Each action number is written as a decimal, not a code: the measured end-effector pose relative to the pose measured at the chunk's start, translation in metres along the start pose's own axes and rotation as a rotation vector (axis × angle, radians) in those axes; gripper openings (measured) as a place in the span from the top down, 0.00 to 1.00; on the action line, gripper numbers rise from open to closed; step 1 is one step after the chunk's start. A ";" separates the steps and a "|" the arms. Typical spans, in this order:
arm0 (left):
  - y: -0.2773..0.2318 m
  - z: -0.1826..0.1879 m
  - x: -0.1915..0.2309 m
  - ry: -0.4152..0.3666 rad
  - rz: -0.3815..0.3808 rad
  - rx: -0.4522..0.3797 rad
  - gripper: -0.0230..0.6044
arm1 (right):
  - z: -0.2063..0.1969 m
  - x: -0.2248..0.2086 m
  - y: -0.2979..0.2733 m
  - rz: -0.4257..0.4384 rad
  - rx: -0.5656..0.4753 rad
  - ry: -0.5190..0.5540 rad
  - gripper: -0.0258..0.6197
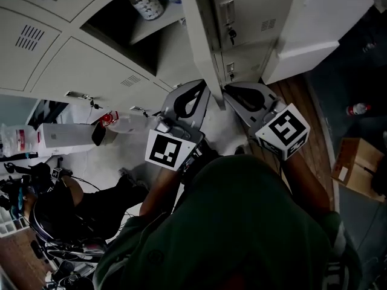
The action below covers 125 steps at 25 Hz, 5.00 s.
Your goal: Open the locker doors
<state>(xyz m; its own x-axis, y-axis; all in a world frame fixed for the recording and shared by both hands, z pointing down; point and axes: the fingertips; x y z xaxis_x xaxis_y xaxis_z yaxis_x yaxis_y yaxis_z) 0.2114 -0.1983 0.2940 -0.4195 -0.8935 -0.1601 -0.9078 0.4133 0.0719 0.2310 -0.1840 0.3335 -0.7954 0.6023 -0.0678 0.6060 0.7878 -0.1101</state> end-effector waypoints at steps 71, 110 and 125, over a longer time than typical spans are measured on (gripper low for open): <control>0.241 0.001 0.201 -0.077 0.387 0.091 0.98 | 0.060 0.143 -0.185 0.224 -0.064 0.067 0.92; 0.360 -0.051 0.398 0.020 0.440 0.088 0.96 | 0.044 0.231 -0.471 0.206 0.078 0.092 0.92; 0.351 -0.062 0.400 0.068 0.409 0.017 0.96 | 0.043 0.227 -0.488 0.115 0.053 0.158 0.91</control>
<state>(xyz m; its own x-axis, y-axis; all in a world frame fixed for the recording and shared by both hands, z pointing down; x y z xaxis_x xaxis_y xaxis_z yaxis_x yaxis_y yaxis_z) -0.2756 -0.4215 0.3165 -0.7456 -0.6640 -0.0565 -0.6659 0.7393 0.0996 -0.2460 -0.4372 0.3289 -0.7062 0.7042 0.0728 0.6882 0.7070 -0.1631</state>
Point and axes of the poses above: the fingertips, and each gripper's own axes: y backward along the fingers, x to its left, z out of its top, and after that the axes turned 2 degrees about -x, right-handed
